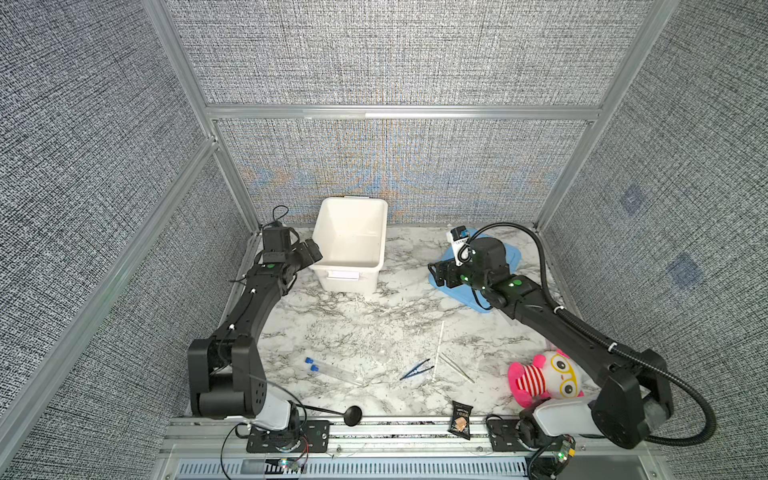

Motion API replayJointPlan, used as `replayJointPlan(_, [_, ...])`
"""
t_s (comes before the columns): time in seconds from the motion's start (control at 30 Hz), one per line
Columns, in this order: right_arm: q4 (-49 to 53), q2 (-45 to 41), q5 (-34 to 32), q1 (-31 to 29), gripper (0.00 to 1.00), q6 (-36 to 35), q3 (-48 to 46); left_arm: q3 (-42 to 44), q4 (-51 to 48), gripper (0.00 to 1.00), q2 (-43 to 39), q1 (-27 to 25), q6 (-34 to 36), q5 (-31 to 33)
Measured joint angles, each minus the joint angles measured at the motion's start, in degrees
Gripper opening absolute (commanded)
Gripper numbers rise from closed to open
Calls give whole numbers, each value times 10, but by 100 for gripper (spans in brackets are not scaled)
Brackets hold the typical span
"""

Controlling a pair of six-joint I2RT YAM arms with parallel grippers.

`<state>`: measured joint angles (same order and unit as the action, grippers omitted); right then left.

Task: Organize the chemistry lab equipment
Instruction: 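Grasp the white bin's rim with the left and right grippers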

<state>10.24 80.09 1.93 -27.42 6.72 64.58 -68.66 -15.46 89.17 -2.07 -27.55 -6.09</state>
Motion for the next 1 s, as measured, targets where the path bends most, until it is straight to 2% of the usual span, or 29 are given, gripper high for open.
replayJointPlan(0.1, [29,24,9,-3,82,-4,34,-40,-46,74,40,-10,17,-12])
replayJointPlan(0.23, [63,55,19,-10,77,-12,72,-78,-96,72,75,-28,37,-13])
replayJointPlan(0.37, [89,92,41,-21,74,3,110,-119,-152,67,97,-54,57,15])
replayJointPlan(0.5, [96,130,47,-39,74,51,150,-141,-185,63,114,-81,62,21])
replayJointPlan(0.67, [107,179,44,-58,73,132,210,-142,-200,62,122,-119,54,-2])
replayJointPlan(0.8, [147,232,9,-68,71,160,279,-140,-216,62,120,-141,45,-30])
replayJointPlan(1.0, [247,310,-61,-71,62,152,385,-120,-214,64,78,-143,14,-69])
